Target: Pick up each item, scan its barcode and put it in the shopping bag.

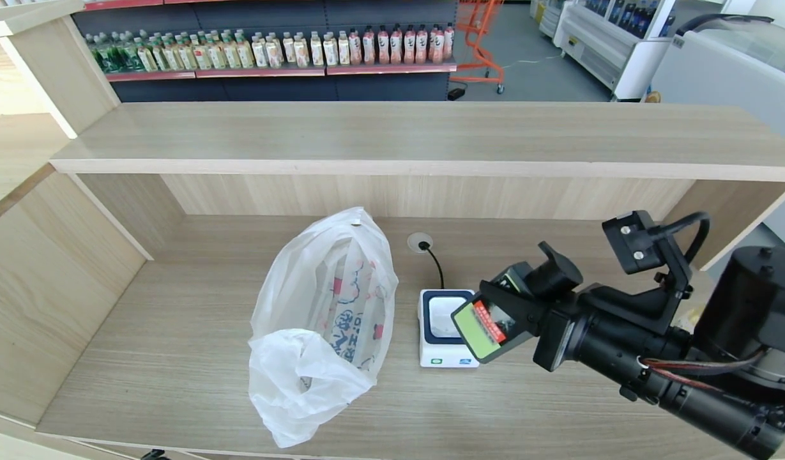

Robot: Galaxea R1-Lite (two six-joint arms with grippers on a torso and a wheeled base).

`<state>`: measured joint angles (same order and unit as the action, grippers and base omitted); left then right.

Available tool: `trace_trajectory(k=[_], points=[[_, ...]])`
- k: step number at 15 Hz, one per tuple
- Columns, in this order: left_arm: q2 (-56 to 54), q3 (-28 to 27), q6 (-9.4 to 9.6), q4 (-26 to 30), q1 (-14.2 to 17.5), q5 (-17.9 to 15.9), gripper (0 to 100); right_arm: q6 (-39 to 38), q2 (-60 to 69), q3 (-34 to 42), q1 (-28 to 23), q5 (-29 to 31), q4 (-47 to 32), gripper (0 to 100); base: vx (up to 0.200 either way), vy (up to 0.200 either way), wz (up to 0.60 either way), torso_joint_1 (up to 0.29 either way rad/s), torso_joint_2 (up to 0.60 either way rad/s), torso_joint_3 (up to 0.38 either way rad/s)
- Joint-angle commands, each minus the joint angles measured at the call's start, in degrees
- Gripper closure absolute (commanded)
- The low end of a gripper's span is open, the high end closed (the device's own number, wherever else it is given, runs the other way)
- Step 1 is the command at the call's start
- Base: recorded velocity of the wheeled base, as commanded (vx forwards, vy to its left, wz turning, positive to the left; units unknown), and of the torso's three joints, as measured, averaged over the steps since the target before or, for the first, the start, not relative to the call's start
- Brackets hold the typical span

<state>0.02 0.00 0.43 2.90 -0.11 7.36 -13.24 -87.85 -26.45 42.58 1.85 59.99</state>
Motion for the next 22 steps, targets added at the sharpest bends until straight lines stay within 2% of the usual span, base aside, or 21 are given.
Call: trace_trajectory(k=[1,3,7,12,14,16,18,21,22], points=[[0.0,0.0,0.01,0.0,0.0,0.1,0,-2.0,0.5,-2.8,0.5,-0.1,-2.2,100,0.0,0.2,0.0,0.012,0.01,0.002],[0.0,0.0,0.01,0.0,0.0,0.0,0,-4.5,-1.4,-5.9,0.5,0.0,-4.8,100,0.0,0.2,0.0,-0.012,0.0,0.002],[0.0,0.0,-0.08,0.0,0.0,0.0,0,-10.0,-7.7,-7.7,0.4,1.6,-5.3,100,0.0,0.0,0.0,0.0,0.0,0.0],[0.0,0.0,-0.08,0.0,0.0,0.0,0,-9.6,-16.9,-12.5,0.5,2.5,-5.3,100,0.0,0.0,0.0,0.0,0.0,0.0],[0.0,0.0,-0.08,0.0,0.0,0.0,0,-8.7,-20.4,-14.7,0.4,2.6,-5.2,100,0.0,0.0,0.0,0.0,0.0,0.0],[0.0,0.0,-0.08,0.0,0.0,0.0,0,-2.1,-23.1,-13.9,-1.5,1.4,-4.5,100,0.0,0.0,0.0,0.0,0.0,0.0],[0.0,0.0,-0.08,0.0,0.0,0.0,0,-1.7,-25.0,-14.1,-2.9,0.8,-4.1,100,0.0,0.0,0.0,0.0,0.0,0.0],[0.0,0.0,-0.08,0.0,0.0,0.1,0,-0.6,-28.8,-19.3,-3.6,0.5,-3.6,100,0.0,0.0,0.0,0.0,0.0,0.0],[0.0,0.0,-0.08,0.0,0.0,0.0,0,1.1,-29.3,-20.5,-3.6,-1.3,-3.5,100,0.0,0.0,0.0,0.0,0.0,0.0]])
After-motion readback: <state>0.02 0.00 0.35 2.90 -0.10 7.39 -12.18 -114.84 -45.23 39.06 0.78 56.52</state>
